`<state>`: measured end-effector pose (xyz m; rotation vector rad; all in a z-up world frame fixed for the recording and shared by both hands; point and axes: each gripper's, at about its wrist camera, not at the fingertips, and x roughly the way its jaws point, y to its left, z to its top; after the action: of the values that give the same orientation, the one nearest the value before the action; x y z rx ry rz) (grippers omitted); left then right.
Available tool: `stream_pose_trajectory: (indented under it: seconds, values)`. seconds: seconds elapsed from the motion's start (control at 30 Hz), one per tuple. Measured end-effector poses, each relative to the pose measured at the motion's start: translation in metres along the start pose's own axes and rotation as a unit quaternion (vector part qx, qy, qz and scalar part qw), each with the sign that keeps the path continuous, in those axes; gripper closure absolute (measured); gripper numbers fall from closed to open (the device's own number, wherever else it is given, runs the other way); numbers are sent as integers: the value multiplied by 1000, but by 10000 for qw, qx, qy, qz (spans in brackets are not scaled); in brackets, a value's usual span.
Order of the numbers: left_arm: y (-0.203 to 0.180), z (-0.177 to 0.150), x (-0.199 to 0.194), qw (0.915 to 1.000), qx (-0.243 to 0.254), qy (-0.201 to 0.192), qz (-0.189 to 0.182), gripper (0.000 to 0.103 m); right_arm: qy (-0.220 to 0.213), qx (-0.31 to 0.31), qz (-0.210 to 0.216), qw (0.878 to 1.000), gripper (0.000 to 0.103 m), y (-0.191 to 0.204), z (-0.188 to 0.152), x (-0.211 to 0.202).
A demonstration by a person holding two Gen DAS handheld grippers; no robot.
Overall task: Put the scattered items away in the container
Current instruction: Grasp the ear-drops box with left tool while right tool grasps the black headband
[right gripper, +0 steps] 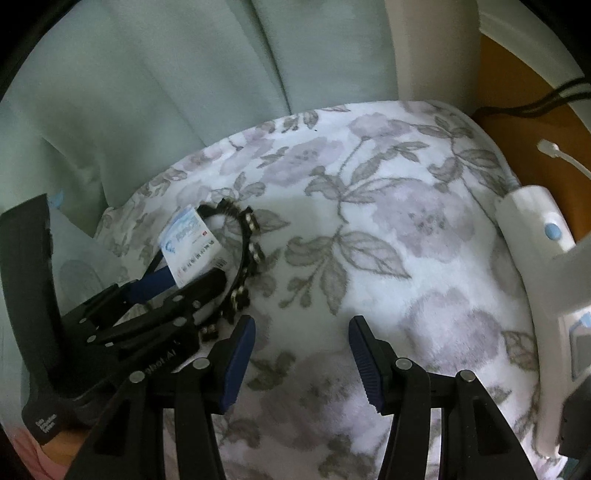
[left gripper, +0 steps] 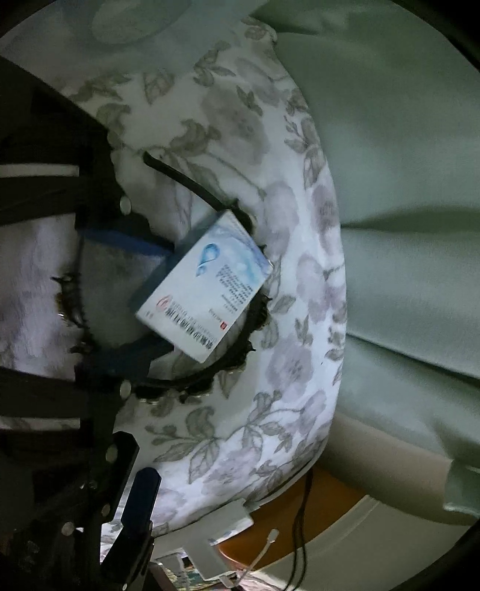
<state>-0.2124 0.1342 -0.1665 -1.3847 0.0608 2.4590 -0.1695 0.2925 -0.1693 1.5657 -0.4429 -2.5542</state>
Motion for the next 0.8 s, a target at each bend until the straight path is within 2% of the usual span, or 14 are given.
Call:
stream_pose_trajectory:
  seconds: [0.1, 0.27, 0.33, 0.37, 0.4, 0.47, 0.6, 0.73, 0.8]
  values:
    - [5, -3, -3, 10000, -43, -8, 27, 77, -1, -42, 65, 10000, 46, 5, 3, 2]
    - [20, -7, -14, 9990, -430, -84, 125, 79, -5, -181, 138, 9997, 46, 17, 8, 6]
    - [20, -5, -20, 9989, -454, -136, 55, 67, -9, -215, 141, 9997, 46, 20, 10, 8]
    - [19, -3, -22, 9989, -440, -159, 23, 52, -9, -223, 140, 9997, 46, 20, 10, 8]
    - [17, -1, -24, 9989, -425, -183, -9, 46, -6, -218, 142, 9997, 46, 21, 11, 9]
    - [14, 5, -24, 9987, -478, -193, 15, 43, -10, -186, 150, 9997, 46, 20, 11, 9]
    - [13, 22, -17, 9968, -778, -116, -170, 42, -47, -161, 119, 9998, 46, 14, 11, 5]
    - [4, 34, 0, 9974, -678, -8, 226, 41, -72, -141, 47, 9999, 46, 8, 12, 1]
    - [10, 35, 5, 9958, -892, 77, 208, 41, -82, -144, 34, 9999, 46, 7, 13, 1]
